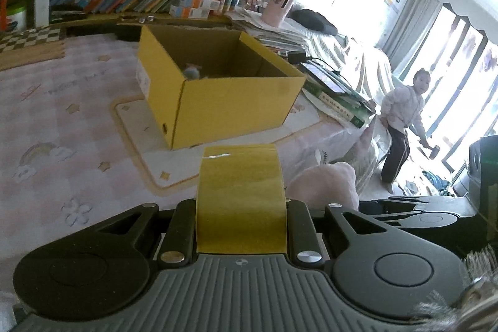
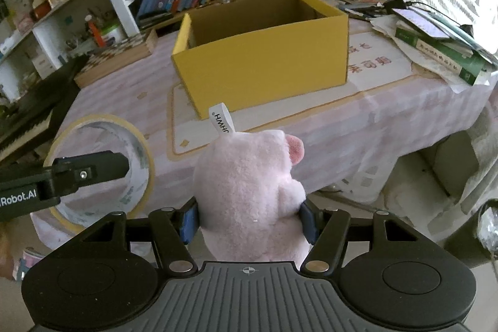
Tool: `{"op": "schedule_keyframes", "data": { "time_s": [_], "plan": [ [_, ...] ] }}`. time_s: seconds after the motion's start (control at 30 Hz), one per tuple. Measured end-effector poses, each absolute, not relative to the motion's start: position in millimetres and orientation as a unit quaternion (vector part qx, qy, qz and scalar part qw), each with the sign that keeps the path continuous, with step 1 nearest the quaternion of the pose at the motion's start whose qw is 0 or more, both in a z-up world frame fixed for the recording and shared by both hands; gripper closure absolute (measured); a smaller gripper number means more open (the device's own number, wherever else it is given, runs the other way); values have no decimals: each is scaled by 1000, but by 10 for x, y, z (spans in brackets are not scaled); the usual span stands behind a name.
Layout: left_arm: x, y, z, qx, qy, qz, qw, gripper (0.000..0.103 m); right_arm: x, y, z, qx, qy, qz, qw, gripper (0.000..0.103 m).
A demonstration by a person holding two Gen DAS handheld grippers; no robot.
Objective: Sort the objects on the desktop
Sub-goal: 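Carry the tape roll and pink pig toward the yellow box with both tools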
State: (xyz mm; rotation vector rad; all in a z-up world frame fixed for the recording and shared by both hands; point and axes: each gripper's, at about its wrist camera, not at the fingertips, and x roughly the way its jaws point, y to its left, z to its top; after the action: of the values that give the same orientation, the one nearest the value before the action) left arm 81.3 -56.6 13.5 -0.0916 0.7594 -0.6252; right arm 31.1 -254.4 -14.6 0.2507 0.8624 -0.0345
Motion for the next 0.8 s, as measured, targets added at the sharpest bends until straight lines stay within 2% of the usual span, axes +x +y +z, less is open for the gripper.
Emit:
{"op": "schedule_keyframes", "data": {
  "time_s": [0.47,0.8],
  "plan": [
    [1287,-1367,226,-24,350,-310,884,85,753,-3331,-101,133,399,-13,907,40],
    [1706,-1717,647,-15,280,-291,915,85,1243,-3684,331,113,317,29,941,40]
  ]
}}
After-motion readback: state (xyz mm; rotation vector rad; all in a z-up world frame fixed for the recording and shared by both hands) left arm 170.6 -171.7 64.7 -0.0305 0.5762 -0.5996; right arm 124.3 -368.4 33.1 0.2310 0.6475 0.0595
